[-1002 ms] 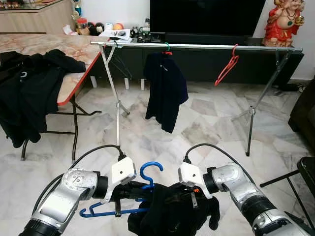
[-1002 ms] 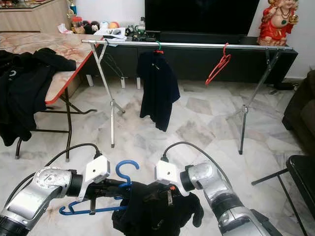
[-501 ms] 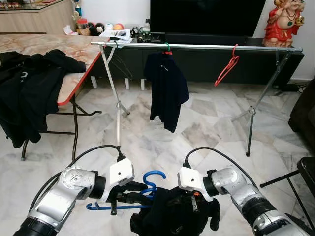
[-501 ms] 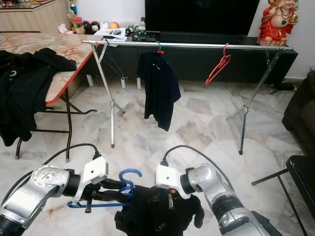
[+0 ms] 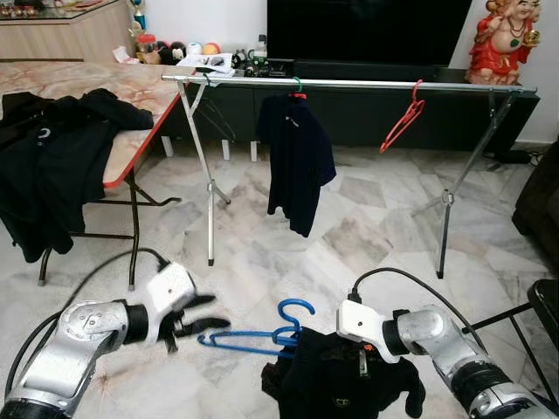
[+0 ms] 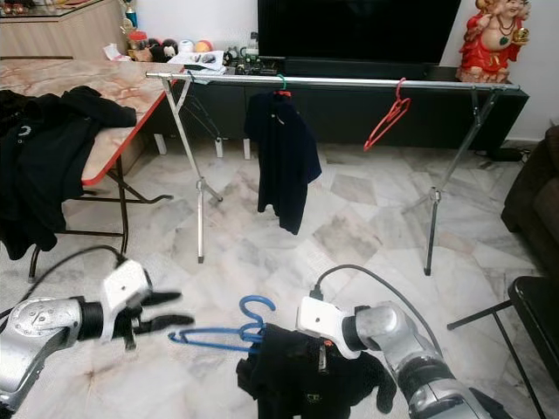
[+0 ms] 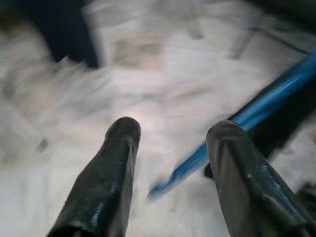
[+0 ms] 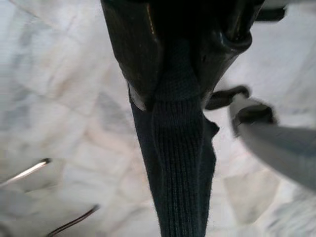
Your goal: Hang hanger
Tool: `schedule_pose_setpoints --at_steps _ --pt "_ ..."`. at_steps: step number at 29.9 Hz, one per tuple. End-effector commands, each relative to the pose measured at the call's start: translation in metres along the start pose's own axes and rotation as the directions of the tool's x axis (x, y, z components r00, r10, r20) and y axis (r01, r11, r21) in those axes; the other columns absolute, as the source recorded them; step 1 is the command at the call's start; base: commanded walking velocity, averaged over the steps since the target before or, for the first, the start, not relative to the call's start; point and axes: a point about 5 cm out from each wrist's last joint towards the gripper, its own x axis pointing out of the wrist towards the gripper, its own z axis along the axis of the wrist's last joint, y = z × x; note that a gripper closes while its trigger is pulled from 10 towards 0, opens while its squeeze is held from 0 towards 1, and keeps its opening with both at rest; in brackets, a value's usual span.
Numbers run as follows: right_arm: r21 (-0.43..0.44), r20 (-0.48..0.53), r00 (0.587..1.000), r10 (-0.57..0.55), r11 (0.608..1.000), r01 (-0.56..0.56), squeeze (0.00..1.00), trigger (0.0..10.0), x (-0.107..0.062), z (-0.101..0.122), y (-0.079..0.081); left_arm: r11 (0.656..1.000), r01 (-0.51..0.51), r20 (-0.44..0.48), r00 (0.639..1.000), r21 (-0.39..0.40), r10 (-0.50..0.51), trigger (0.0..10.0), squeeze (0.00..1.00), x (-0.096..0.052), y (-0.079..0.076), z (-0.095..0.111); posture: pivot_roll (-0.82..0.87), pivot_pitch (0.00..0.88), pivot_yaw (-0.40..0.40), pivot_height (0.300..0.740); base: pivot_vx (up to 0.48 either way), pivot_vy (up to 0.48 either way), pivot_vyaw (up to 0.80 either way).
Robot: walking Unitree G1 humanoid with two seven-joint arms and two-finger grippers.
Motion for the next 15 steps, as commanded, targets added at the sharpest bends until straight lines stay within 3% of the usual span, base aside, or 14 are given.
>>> schedule_pose_setpoints --at_steps 1,5,6,8,15 --pt "-0.048 0.067 0.995 -0.078 0.996 0.082 0.0 0.0 -0.013 0.018 -0.018 0.987 -0.148 -0.056 0.988 -0.058 0.145 10.0 0.0 -0.006 0.009 -0.022 0.1 0.029 0.005 0.74 0.0 0.0 0.0" --pt "-0.064 0.082 0.991 -0.103 0.992 0.108 0.0 0.0 -0.017 0.023 -0.022 0.973 -0.214 -0.078 0.975 -0.086 0.208 10.0 0.0 -0.006 0.009 -0.034 0.1 0.032 0.0 0.74 0.0 0.0 0.0" --pt "-0.102 0.108 0.987 -0.117 0.986 0.128 0.0 0.0 -0.022 0.031 -0.026 0.937 -0.312 -0.096 0.949 -0.155 0.3 10.0 0.0 -0.005 0.008 -0.047 0.09 0.034 -0.001 0.74 0.0 0.0 0.0" --pt "-0.137 0.146 0.983 -0.109 0.982 0.129 0.0 0.0 -0.027 0.041 -0.028 0.899 -0.363 -0.14 0.931 -0.244 0.338 10.0 0.0 -0.002 0.004 -0.062 0.09 0.035 -0.002 0.74 0.0 0.0 0.0" --pt "-0.252 0.227 0.973 -0.027 0.964 0.085 0.0 0.0 -0.036 0.072 -0.024 0.966 -0.166 -0.112 0.983 -0.2 0.146 10.0 0.0 0.028 -0.034 -0.065 0.08 0.041 -0.003 0.74 0.0 0.0 0.0"
